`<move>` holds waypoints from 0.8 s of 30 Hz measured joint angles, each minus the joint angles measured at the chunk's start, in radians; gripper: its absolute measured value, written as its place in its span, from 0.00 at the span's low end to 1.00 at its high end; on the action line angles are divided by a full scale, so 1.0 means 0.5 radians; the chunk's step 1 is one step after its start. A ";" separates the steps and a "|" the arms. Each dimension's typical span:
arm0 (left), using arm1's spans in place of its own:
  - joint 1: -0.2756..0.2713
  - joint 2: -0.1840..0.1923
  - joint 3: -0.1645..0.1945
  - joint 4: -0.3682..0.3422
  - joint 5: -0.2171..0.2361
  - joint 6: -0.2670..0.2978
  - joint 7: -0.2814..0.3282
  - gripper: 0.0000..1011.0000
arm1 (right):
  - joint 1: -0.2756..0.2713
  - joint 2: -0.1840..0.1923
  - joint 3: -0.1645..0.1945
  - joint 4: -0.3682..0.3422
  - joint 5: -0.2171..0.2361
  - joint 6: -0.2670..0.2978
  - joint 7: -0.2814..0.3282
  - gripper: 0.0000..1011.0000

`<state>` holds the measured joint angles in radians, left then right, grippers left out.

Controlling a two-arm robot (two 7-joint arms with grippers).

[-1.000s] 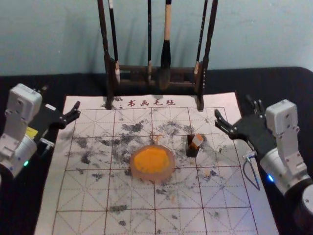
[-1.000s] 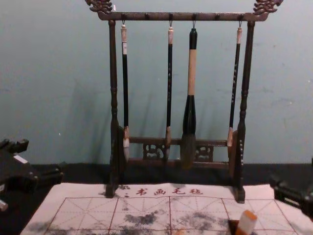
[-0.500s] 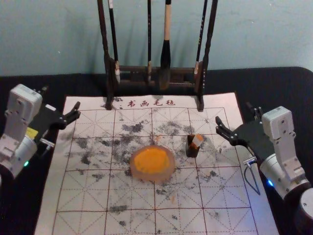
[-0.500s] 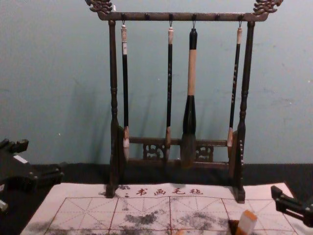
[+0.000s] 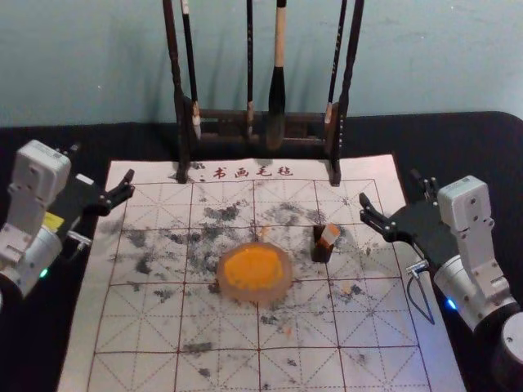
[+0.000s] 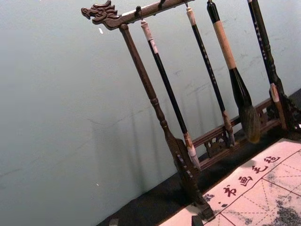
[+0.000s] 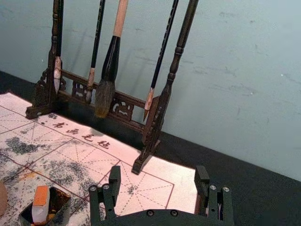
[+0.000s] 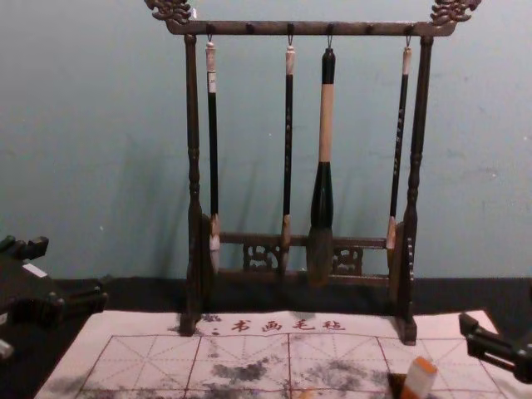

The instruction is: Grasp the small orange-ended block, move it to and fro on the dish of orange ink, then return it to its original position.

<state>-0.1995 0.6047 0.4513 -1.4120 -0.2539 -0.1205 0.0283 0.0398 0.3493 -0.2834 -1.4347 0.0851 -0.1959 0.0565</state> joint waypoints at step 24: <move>0.000 0.000 0.000 0.000 0.000 0.000 0.000 0.99 | 0.000 0.002 -0.001 -0.005 0.005 0.004 0.003 0.99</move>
<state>-0.1996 0.6047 0.4514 -1.4119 -0.2539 -0.1205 0.0283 0.0398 0.3504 -0.2837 -1.4370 0.0877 -0.1938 0.0582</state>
